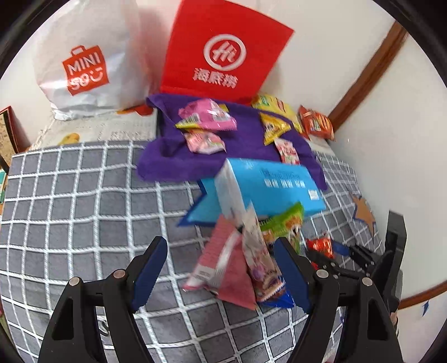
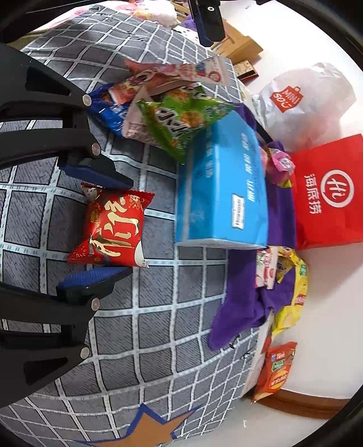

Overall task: Organize snacks
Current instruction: 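Grasp the red snack bag with the right tool, then grasp the pink wafer bag with the left tool while the right tool holds the red bag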

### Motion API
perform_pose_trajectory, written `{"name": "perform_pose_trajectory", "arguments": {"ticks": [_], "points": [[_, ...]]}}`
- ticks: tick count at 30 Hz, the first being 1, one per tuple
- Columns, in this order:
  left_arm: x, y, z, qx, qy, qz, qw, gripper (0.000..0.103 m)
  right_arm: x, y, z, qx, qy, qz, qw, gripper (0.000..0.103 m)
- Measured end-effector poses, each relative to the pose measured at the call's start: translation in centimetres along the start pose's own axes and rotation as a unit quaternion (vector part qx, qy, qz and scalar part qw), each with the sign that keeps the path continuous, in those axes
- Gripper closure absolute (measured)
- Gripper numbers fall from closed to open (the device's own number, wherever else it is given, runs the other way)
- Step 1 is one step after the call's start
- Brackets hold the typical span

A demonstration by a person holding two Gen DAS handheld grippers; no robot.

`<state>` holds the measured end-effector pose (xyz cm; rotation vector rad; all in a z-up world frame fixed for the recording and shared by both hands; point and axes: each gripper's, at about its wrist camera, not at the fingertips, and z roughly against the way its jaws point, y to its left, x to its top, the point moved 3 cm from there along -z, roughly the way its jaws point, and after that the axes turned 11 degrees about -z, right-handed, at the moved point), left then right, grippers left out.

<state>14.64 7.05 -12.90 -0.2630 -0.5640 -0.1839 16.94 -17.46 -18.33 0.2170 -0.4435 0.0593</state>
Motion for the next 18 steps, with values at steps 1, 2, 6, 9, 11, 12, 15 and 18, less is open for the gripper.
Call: {"name": "perform_pose_trajectory", "arguments": {"ticks": [1, 2, 6, 9, 11, 12, 15, 18], "points": [[-0.2, -0.2, -0.3, 0.002, 0.002, -0.003, 1.0000, 0.026, -0.1, 0.1, -0.2, 0.000, -0.002, 0.002, 1.000, 0.044], [-0.5, -0.3, -0.7, 0.008, 0.003, -0.004, 1.0000, 0.026, -0.2, 0.2, -0.4, 0.000, -0.003, 0.004, 1.000, 0.042], [-1.6, 0.7, -0.6, 0.027, -0.005, 0.008, 0.9996, 0.027, -0.4, 0.6, -0.8, -0.004, -0.009, 0.013, 1.000, 0.041], [-2.0, 1.7, -0.8, 0.038, -0.004, 0.013, 0.9992, 0.027, -0.6, 0.7, -0.8, -0.006, -0.015, 0.023, 1.000, 0.041], [-2.2, 1.7, -1.4, 0.038, 0.003, 0.006, 0.9993, 0.027, -0.7, 0.8, -0.8, -0.011, -0.019, 0.030, 0.999, 0.041], [-2.3, 1.5, -2.0, 0.036, 0.009, -0.002, 0.9993, 0.027, -0.8, 0.8, -0.9, -0.014, -0.021, 0.033, 0.999, 0.041], [-2.4, 0.6, -3.2, 0.024, 0.018, -0.029, 0.9991, 0.027, -0.9, 0.9, -0.8, -0.018, -0.029, 0.035, 0.999, 0.041], [-2.3, -0.3, -4.2, 0.006, 0.025, -0.039, 0.9989, 0.027, -0.9, 0.9, -0.8, -0.017, -0.033, 0.037, 0.999, 0.040]]}}
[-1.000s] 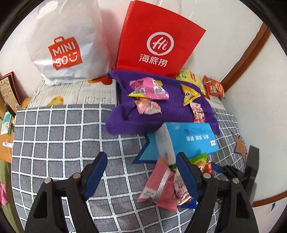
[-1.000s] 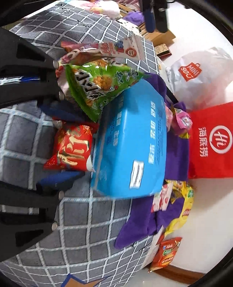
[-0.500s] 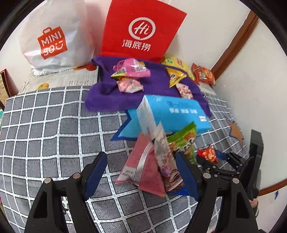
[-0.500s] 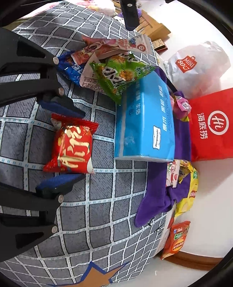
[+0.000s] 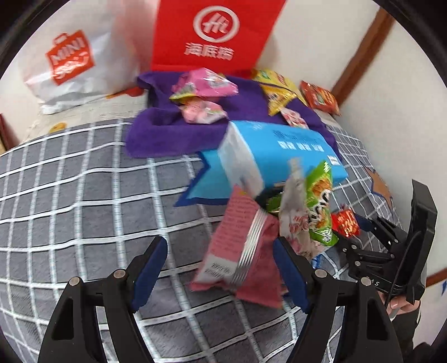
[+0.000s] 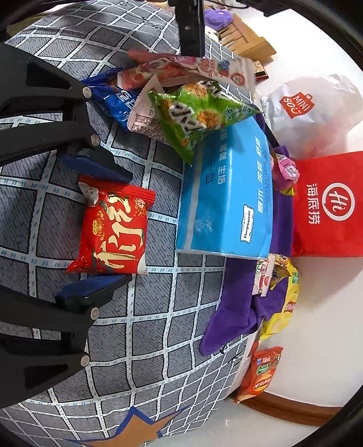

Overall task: Organize snacks
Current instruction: 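Grasp the pink wafer bag with the left tool while the right tool holds the red bag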

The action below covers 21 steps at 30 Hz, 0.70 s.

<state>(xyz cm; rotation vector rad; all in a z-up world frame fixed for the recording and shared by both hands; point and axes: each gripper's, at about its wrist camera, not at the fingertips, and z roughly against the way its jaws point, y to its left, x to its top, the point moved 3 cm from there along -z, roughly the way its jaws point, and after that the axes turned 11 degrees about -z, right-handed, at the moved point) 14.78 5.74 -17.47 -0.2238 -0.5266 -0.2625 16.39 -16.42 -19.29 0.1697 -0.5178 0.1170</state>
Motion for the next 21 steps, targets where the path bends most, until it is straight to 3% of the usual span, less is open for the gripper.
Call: {"name": "perform_pose_trajectory", "arguments": {"ticks": [6, 8, 9, 13, 21], "points": [[0.1, -1.6, -2.5, -0.003, 0.027, -0.033, 0.9991, 0.027, -0.1, 0.0, 0.0, 0.000, -0.003, 0.004, 1.000, 0.040], [0.0, -1.7, -2.8, -0.009, 0.024, -0.029, 0.9992, 0.035, 0.0, 0.0, 0.0, 0.001, -0.004, 0.003, 1.000, 0.040], [0.0, -1.6, -2.9, -0.014, 0.026, -0.028, 0.9992, 0.046, 0.0, 0.0, 0.0, 0.002, -0.004, 0.003, 1.000, 0.040], [-0.2, -1.0, -2.1, -0.027, 0.014, -0.018, 0.9994, 0.057, -0.1, -0.3, 0.3, 0.000, 0.000, -0.002, 1.000, 0.048], [-1.1, -0.3, 1.2, -0.015, -0.009, -0.001, 0.9999, 0.060, -0.7, -1.2, 2.4, 0.013, -0.009, -0.028, 0.999, 0.051]]}}
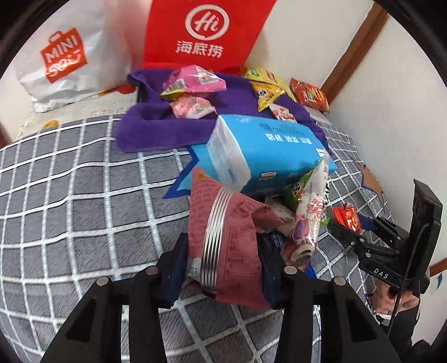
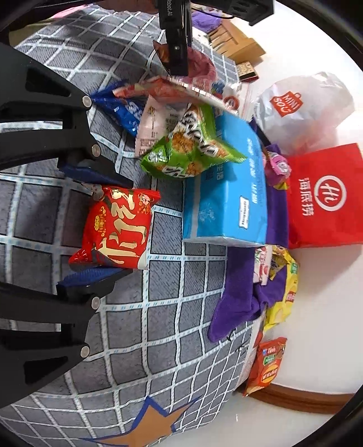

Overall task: Organize snacks
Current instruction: 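Grasp the pink wafer bag with the left tool while the right tool holds the red bag, then lift the red bag and pink bag and carry them over the purple towel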

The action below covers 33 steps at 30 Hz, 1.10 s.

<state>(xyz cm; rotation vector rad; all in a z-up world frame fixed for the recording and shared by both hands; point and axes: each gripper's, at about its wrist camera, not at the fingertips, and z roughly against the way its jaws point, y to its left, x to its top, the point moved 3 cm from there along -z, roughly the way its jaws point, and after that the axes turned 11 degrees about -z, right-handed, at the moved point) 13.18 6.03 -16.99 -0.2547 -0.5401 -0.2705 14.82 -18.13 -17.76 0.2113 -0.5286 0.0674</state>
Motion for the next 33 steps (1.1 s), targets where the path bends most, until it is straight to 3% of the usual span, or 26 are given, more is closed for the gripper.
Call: {"name": "perform_pose_trajectory", "arguments": {"ticks": [14, 33], "points": [[-0.1, -0.6, 4.9, -0.011, -0.041, 0.011, 0.9990, 0.060, 0.8, 0.5, 5.7, 0.014, -0.044, -0.017, 0.999, 0.051], [6.1, -2.2, 7.3, -0.029, -0.077, 0.004, 0.9966, 0.060, 8.9, 3.6, 7.8, 0.020, -0.077, 0.005, 0.997, 0.051]]}}
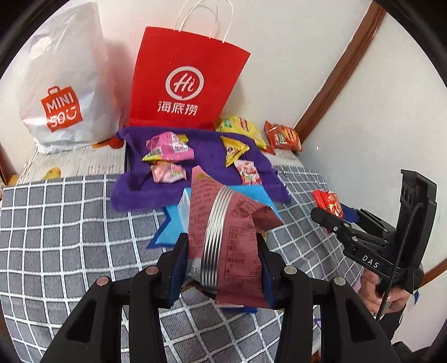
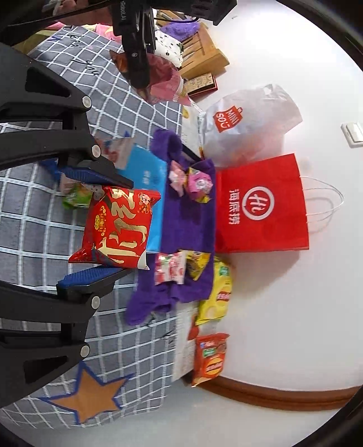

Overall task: Organize snacks
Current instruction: 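Lift the red bag and pink bag and carry them over the purple towel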

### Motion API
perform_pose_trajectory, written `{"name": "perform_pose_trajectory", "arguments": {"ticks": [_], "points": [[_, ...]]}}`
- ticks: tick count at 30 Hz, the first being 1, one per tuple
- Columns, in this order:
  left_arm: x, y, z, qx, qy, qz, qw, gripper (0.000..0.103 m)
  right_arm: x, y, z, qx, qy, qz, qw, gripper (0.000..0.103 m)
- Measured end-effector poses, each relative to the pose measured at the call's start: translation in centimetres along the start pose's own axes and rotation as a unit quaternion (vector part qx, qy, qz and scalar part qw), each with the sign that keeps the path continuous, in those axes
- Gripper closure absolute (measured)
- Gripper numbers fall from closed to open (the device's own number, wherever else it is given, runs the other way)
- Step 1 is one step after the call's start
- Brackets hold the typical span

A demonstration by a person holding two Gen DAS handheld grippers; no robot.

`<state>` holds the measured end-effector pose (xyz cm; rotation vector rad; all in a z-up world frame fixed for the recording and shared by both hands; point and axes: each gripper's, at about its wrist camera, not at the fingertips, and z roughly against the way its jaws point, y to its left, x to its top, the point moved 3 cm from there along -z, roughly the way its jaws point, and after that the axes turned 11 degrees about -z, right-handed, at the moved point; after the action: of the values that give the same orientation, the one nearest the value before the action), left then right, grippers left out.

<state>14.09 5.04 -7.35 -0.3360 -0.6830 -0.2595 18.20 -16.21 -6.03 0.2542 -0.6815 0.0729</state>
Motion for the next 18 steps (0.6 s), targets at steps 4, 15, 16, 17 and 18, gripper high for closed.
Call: {"name": "perform_pose_trajectory", "arguments": {"ticks": [4, 15, 16, 17, 18], "points": [[1.0, 0.1, -0.1, 0.005, -0.003, 0.006, 1.0000, 0.060, 1.6, 0.5, -0.3, 0.007, -0.006, 0.011, 1.000, 0.051], [4.7, -0.2, -0.3, 0.006, -0.014, -0.007, 0.9999, 0.060, 4.6, 0.8, -2.1, 0.011, -0.009, 0.023, 1.000, 0.051], [5.1, -0.2, -0.4, 0.006, -0.015, -0.008, 0.9998, 0.060, 5.0, 0.7, -2.3, 0.011, -0.008, 0.022, 1.000, 0.051], [5.5, -0.2, -0.5, 0.007, -0.016, -0.010, 0.9998, 0.060, 5.3, 0.6, -2.5, 0.011, -0.007, 0.020, 1.000, 0.051], [6.0, -0.1, -0.5, 0.008, -0.017, -0.011, 0.9998, 0.060, 5.8, 0.5, -2.9, 0.011, -0.005, 0.018, 1.000, 0.051]]}}
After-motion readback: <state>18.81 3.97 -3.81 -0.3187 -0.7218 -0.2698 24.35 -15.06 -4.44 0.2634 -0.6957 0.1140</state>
